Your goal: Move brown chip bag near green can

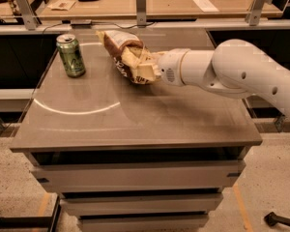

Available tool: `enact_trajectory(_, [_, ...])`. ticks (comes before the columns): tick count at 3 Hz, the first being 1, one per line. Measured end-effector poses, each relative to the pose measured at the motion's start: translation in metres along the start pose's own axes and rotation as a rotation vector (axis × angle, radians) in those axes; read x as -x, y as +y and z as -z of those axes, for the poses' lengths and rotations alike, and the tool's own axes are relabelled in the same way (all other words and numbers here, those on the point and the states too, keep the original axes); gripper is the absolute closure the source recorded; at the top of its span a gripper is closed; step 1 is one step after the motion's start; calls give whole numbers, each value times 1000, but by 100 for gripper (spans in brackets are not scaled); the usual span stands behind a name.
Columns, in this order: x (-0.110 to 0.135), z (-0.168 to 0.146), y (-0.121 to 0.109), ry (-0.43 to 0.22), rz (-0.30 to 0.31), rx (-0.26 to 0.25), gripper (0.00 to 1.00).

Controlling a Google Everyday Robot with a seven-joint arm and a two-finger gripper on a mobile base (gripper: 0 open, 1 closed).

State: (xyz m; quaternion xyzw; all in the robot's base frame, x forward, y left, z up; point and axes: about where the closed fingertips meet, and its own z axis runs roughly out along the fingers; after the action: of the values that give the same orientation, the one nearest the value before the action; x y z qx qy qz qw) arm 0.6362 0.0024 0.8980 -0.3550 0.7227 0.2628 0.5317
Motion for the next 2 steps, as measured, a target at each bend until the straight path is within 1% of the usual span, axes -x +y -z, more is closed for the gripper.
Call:
enact_trajectory(1, [8, -1, 26, -22, 5, 61, 100])
enact_trajectory(2, [23, -7, 47, -66, 17, 123, 100])
